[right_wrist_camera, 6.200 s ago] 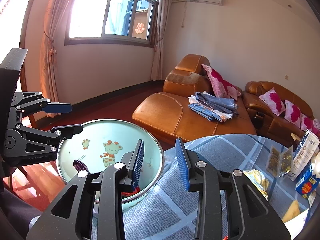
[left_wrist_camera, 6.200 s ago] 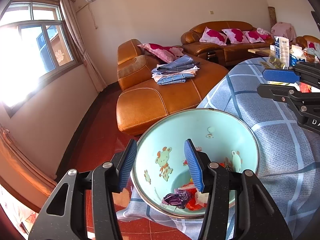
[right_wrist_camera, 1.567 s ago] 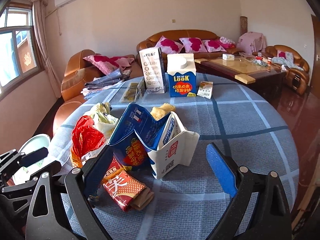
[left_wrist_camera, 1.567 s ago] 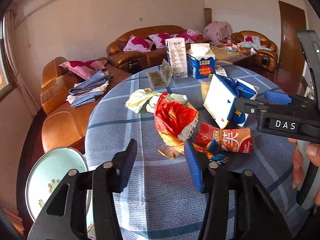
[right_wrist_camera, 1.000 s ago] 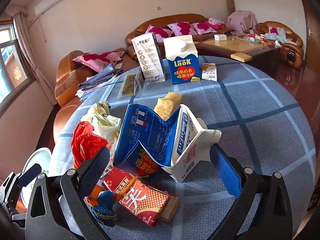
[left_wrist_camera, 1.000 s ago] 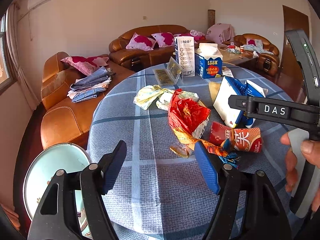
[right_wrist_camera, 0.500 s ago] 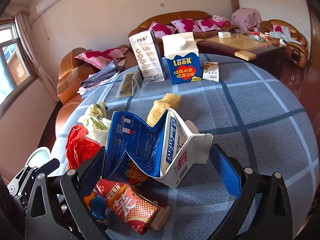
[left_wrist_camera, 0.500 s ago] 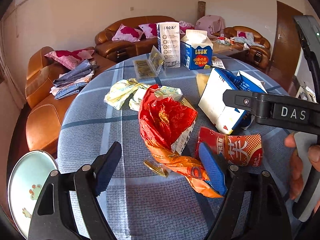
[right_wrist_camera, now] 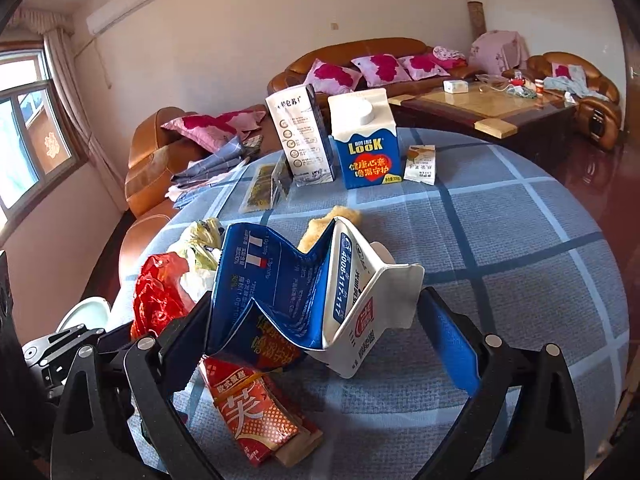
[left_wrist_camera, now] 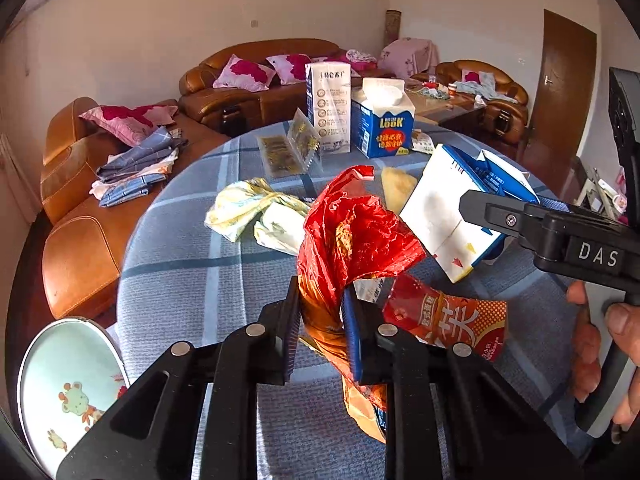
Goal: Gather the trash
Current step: 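Grasp the red plastic bag with the left tool while the right tool grasps the blue-white milk carton, then carry the red bag and milk carton over the teal bucket with both tools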
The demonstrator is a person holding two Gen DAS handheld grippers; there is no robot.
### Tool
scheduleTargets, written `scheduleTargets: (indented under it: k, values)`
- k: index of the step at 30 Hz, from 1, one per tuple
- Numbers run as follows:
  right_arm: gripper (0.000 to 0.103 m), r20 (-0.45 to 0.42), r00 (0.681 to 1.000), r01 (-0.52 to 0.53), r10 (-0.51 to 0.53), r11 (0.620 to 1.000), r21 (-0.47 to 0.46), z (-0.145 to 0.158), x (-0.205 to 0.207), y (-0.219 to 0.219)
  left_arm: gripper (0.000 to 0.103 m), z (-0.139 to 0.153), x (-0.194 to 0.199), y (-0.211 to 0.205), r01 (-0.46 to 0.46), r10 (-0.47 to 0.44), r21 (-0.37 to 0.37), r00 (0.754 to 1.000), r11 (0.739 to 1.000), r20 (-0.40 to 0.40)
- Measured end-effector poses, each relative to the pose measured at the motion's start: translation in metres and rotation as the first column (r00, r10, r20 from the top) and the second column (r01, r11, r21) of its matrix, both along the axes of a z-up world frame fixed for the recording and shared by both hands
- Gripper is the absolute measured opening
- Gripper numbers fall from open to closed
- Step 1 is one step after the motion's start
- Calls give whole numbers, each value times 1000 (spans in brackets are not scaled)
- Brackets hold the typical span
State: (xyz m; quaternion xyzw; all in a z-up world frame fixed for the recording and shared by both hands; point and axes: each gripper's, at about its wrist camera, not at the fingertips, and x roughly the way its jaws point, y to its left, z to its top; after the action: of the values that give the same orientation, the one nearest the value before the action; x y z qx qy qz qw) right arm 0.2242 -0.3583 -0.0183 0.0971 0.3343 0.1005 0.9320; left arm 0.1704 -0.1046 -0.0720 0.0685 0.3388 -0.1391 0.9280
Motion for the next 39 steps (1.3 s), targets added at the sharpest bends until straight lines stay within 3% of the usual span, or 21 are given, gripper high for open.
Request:
scheduleTargets:
  k: [8, 23, 39]
  values:
    - [96, 83, 996, -19, 18, 1000, 18, 18, -5, 3, 19, 30, -23, 22, -67, 71, -44, 992, 997, 101]
    - [96, 160, 970, -184, 184, 983, -17, 38, 4, 69, 19, 37, -54, 78, -227, 228, -29, 961, 974, 155]
    - [96, 195, 913, -355, 359, 933, -57, 29, 17, 151, 19, 31, -66, 153, -434, 426, 35, 894, 900, 139]
